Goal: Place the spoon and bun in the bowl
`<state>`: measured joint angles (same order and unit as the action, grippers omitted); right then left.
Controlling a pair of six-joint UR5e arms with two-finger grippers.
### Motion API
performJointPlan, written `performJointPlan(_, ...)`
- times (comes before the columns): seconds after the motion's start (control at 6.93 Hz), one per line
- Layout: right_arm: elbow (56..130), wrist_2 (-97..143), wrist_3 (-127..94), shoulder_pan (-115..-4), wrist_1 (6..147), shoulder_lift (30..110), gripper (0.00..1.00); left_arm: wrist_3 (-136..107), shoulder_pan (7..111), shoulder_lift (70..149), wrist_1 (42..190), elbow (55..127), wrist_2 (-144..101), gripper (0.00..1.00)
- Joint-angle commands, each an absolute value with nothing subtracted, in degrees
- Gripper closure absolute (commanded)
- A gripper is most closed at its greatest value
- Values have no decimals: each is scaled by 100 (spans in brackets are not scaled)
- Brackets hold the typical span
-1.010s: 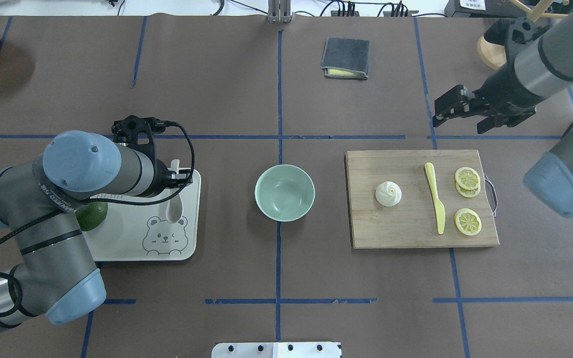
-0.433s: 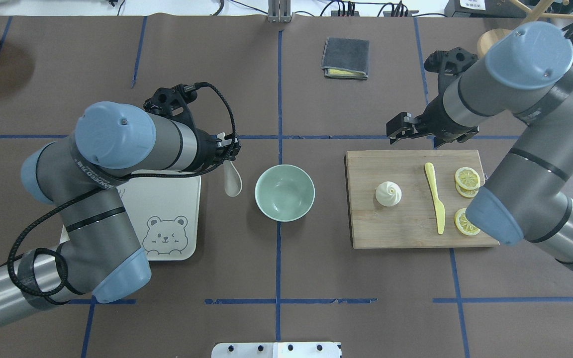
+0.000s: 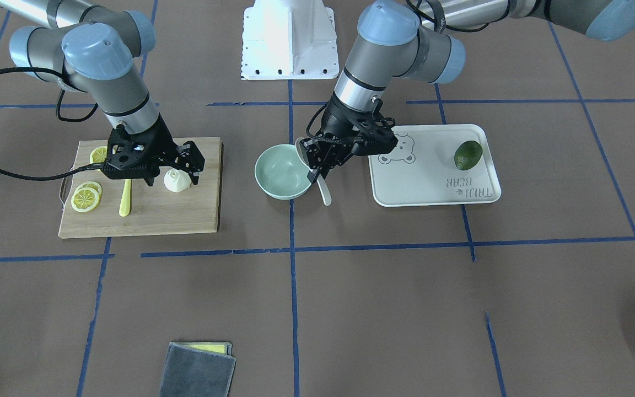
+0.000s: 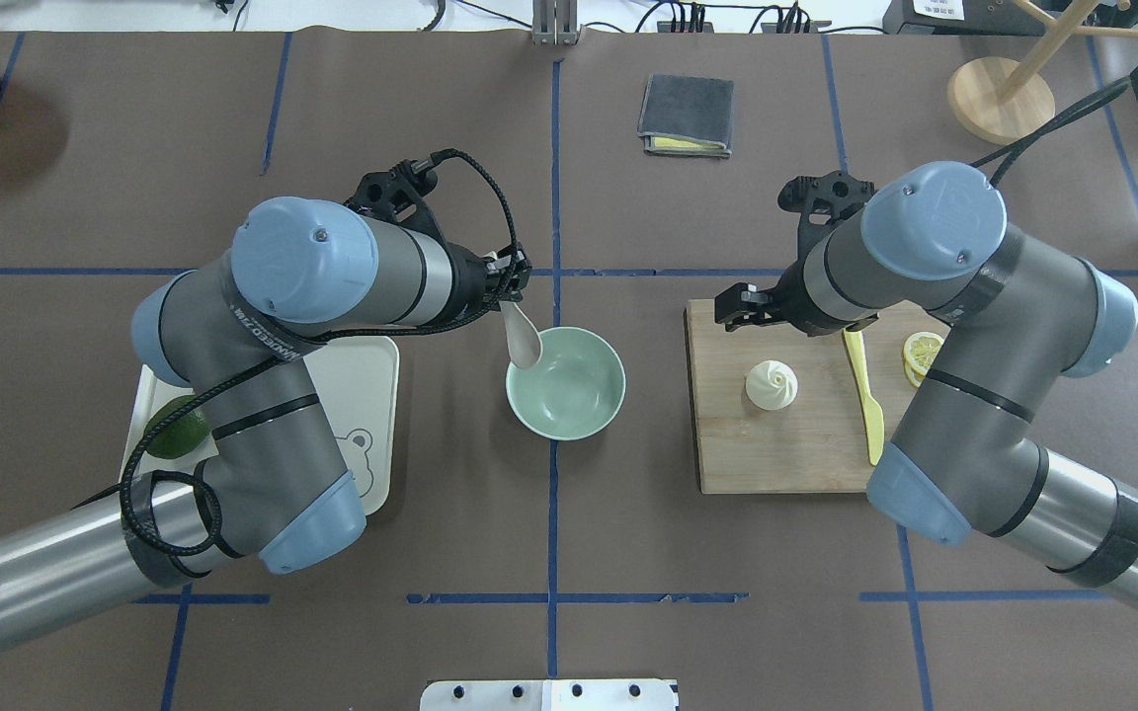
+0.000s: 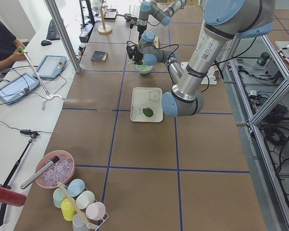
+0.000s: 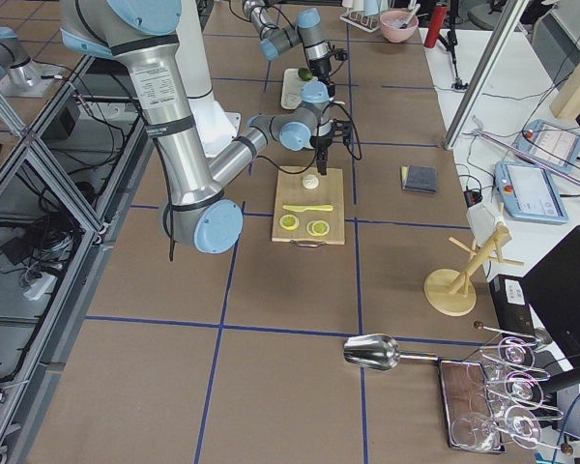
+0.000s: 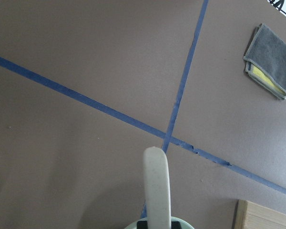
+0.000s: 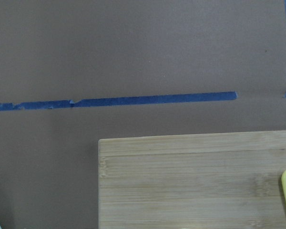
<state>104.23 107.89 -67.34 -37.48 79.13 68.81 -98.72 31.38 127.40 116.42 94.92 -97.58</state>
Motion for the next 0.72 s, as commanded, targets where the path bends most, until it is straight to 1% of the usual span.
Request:
performJointPlan(0.0, 10240, 10679, -6820, -3516, 7884, 6908, 0, -10002, 2980, 12876, 11944, 9220, -9448, 100)
performJointPlan(0.58, 10081, 10705, -6829, -3375, 7937, 7048, 2, -9993, 2927, 12955, 11962, 9088, -9439, 100)
